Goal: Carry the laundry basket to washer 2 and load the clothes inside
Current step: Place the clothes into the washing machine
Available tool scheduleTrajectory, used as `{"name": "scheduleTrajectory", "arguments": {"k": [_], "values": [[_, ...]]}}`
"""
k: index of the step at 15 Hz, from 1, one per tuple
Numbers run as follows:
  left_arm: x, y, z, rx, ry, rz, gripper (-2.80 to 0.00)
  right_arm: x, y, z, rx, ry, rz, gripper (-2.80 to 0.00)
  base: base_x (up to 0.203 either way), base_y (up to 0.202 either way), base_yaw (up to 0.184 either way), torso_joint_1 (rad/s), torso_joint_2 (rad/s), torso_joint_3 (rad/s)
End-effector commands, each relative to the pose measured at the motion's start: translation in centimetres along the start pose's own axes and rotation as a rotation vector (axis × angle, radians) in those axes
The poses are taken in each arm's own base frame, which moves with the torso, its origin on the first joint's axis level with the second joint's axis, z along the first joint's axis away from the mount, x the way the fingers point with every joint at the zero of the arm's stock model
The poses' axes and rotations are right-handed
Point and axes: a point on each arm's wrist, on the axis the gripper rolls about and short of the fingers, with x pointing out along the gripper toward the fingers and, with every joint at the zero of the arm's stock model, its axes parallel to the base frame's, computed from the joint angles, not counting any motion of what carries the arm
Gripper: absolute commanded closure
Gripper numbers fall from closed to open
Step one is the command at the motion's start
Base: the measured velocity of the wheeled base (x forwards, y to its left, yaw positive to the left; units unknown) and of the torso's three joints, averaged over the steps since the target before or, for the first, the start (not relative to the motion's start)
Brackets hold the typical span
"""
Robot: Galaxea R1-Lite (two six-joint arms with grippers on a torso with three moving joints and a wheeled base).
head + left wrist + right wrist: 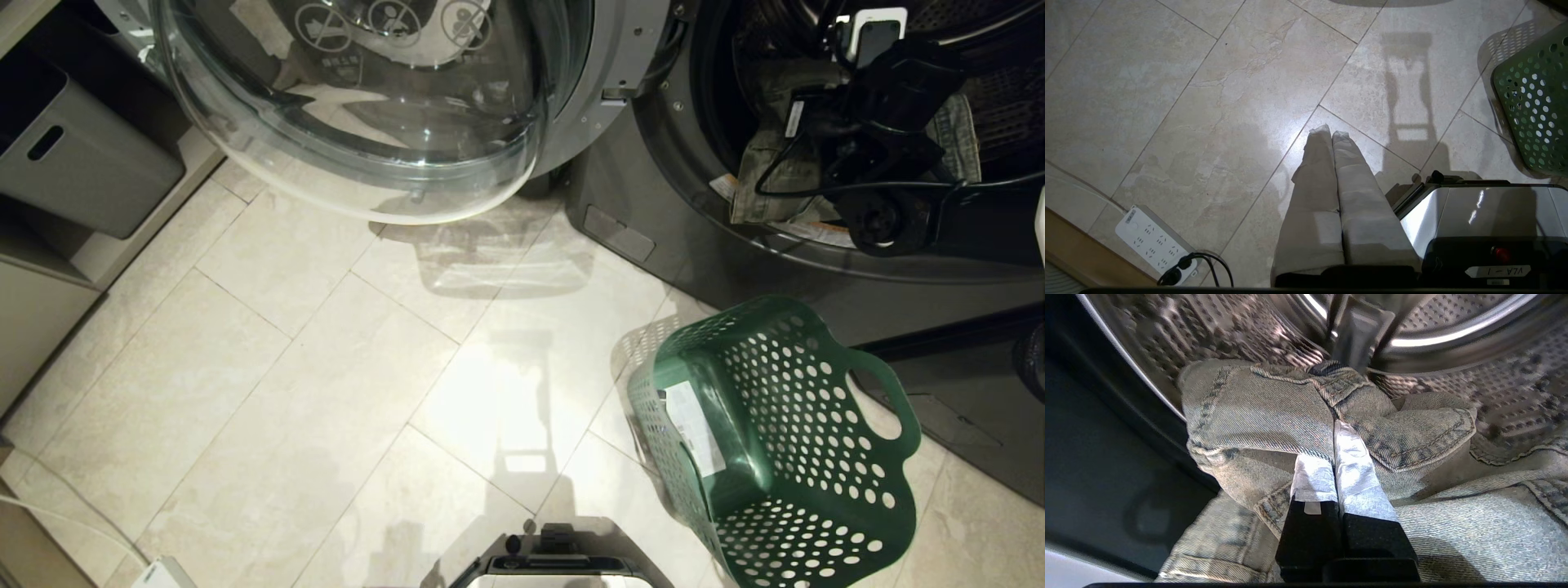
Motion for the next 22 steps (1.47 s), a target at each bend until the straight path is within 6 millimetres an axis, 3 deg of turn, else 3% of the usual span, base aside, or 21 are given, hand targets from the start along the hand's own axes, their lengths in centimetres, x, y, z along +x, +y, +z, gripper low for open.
{"name": "scheduleTrajectory", "arguments": {"k": [1, 8, 9, 15, 18, 22], "values": [[0.0, 0.0, 0.0, 0.000, 0.002, 0.001, 0.00, 0.0, -0.2, 0.5, 0.018, -0.045, -0.012, 0.00, 0.000, 0.000, 0.000, 0.000, 0.00, 0.000], [0.0, 0.0, 0.0, 0.000, 0.003, 0.000, 0.00, 0.0, -0.3, 0.6, -0.024, -0.078, -0.033, 0.00, 0.000, 0.000, 0.000, 0.000, 0.00, 0.000], [0.0, 0.0, 0.0, 0.000, 0.001, -0.001, 0.00, 0.0, -0.3, 0.7, -0.025, -0.080, -0.033, -2.80, 0.000, 0.000, 0.000, 0.000, 0.00, 0.000], [0.0, 0.0, 0.0, 0.000, 0.001, -0.001, 0.00, -0.3, -0.8, 2.3, 0.023, -0.170, -0.049, -2.80, 0.000, 0.000, 0.000, 0.000, 0.00, 0.000], [0.0, 0.0, 0.0, 0.000, 0.001, 0.001, 0.00, -0.7, -1.7, 4.5, 0.043, -0.222, -0.068, -2.80, 0.000, 0.000, 0.000, 0.000, 0.00, 0.000], [0.0, 0.0, 0.0, 0.000, 0.001, -0.001, 0.00, -0.9, -1.8, 4.6, 0.021, -0.252, -0.089, -2.80, 0.000, 0.000, 0.000, 0.000, 0.00, 0.000]]}}
